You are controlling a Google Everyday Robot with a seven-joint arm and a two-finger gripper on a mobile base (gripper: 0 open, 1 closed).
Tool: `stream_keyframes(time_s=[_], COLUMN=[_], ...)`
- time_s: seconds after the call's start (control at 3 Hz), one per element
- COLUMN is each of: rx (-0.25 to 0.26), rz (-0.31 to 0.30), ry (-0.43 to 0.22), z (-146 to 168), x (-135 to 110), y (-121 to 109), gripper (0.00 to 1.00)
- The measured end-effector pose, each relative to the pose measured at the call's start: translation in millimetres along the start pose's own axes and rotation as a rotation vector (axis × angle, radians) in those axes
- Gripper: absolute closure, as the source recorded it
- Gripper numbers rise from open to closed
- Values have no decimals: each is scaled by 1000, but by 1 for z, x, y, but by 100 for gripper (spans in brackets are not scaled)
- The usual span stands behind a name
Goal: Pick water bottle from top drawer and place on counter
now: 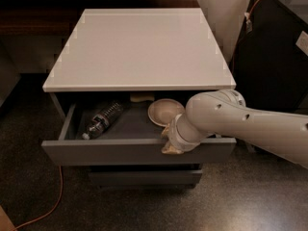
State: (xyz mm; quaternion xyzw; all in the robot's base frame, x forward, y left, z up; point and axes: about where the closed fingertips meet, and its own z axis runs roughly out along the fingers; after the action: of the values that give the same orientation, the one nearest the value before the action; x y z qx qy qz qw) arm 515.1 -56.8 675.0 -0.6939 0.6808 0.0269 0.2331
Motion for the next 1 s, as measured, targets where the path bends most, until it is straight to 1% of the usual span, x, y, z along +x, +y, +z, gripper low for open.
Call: stream_keyframes(time_s=[0.33,0.67,1.0], rx=[-11,-30,-30], rz=[46,82,82], ry=[-22,-25,-25], z=[-8,-13,-15], x=[-12,-17,-18], y=[29,51,50], gripper=[100,100,100])
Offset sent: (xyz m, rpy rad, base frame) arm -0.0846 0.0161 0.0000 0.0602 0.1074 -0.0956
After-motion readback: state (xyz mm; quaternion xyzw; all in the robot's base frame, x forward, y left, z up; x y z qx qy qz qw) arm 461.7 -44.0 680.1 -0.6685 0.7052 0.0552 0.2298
